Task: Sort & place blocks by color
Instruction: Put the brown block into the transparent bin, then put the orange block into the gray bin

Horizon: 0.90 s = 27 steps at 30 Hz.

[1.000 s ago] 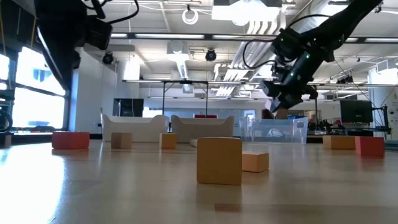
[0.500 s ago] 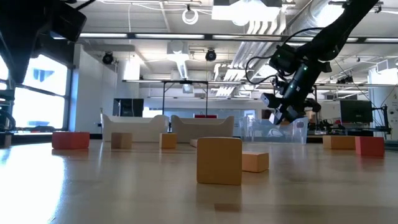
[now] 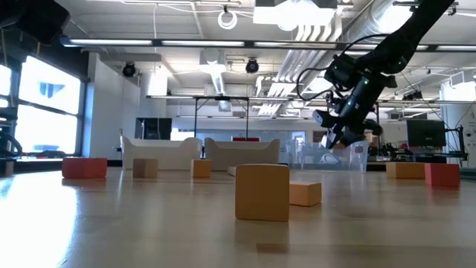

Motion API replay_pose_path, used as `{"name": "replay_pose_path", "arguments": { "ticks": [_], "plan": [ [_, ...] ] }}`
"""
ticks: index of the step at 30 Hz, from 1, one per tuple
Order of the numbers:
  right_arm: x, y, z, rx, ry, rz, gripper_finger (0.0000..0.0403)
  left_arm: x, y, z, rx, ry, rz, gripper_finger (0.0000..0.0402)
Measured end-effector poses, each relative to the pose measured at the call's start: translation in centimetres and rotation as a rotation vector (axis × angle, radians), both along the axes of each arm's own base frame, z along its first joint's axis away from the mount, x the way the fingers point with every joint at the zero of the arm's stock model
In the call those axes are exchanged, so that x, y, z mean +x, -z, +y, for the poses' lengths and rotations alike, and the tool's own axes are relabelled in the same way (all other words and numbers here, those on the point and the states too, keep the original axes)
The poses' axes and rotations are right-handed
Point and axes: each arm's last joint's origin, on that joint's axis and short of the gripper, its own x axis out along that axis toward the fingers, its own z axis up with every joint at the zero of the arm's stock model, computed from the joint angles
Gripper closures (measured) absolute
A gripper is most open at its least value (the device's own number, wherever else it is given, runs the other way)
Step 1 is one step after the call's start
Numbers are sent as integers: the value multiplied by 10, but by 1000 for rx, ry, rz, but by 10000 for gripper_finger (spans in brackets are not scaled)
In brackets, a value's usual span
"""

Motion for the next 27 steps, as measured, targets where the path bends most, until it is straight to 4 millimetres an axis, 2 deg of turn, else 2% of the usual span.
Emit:
{"name": "replay_pose_path", "arguments": {
  "ticks": [10, 16, 27],
  "plan": [
    [3, -4, -2, -44, -15, -28, 229, 24, 20, -26, -43, 5, -65, 188],
    [4, -6, -3, -60, -28, -22, 217, 25, 29, -35, -55, -55, -36, 188],
    [13, -24, -11, -102, -41, -56, 217, 28, 44, -43, -38, -100, 15, 188]
  ]
}}
